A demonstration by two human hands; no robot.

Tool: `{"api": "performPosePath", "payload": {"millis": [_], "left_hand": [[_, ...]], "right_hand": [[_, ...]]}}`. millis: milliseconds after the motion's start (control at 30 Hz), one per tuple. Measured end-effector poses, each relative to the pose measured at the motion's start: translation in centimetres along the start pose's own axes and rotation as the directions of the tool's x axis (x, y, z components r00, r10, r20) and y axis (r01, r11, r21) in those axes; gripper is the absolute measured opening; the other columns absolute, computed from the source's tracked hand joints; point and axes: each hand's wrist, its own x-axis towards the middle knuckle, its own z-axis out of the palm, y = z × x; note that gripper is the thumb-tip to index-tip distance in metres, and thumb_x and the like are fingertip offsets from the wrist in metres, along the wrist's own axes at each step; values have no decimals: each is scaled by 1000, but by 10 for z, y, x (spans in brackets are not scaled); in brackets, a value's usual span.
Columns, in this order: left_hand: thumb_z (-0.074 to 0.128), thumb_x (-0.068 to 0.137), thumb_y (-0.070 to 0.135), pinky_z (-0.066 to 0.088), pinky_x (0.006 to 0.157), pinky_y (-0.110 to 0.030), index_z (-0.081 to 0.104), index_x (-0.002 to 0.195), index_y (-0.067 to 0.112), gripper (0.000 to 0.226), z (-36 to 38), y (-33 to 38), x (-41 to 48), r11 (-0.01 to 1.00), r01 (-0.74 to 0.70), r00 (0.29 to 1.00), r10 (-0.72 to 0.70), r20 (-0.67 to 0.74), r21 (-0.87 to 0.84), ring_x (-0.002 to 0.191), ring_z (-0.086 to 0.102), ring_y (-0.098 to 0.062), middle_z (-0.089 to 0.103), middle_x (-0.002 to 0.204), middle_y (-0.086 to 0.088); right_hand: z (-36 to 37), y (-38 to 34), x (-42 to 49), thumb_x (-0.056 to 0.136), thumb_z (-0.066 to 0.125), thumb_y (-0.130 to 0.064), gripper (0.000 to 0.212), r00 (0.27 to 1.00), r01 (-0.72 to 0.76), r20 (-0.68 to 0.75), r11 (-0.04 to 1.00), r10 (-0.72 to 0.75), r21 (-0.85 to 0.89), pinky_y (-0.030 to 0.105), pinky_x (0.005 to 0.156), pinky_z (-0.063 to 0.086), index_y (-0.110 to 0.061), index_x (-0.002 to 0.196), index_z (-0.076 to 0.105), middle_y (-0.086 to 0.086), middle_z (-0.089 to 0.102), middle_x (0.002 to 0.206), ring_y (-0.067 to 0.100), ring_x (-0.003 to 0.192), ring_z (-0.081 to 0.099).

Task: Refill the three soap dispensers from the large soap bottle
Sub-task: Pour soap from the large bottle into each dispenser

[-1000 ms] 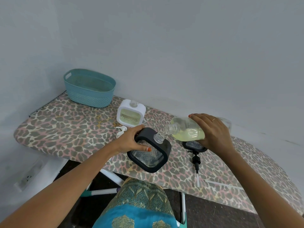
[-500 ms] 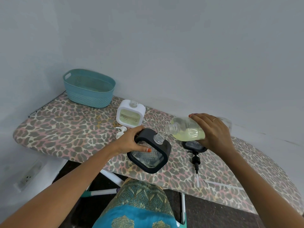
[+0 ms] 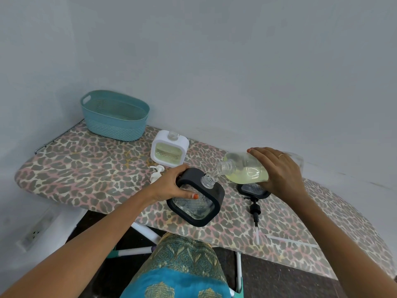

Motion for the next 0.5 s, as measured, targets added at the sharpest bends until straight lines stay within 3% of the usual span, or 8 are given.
{"api": "performPosePath", "payload": {"millis": [300, 500], "left_hand": [[80, 45, 62, 50, 93, -40, 54, 107, 10, 85, 0, -1, 0, 1000, 0, 1000, 1, -21, 25, 101, 61, -25, 62, 106, -16], [81, 44, 62, 51, 92, -37, 55, 106, 10, 85, 1, 1, 0, 1000, -3, 1000, 3, -28, 16, 101, 61, -26, 61, 106, -17]], "right_hand": [[-1, 2, 0, 46, 91, -20, 81, 1000, 7, -9, 1000, -7, -22, 33, 71, 53, -14, 115, 48, 8, 70, 104, 28, 90, 68], [-2, 3, -1, 48, 91, -22, 81, 1000, 5, -10, 999, -5, -36, 35, 71, 53, -15, 116, 48, 9, 70, 105, 29, 90, 68]]}}
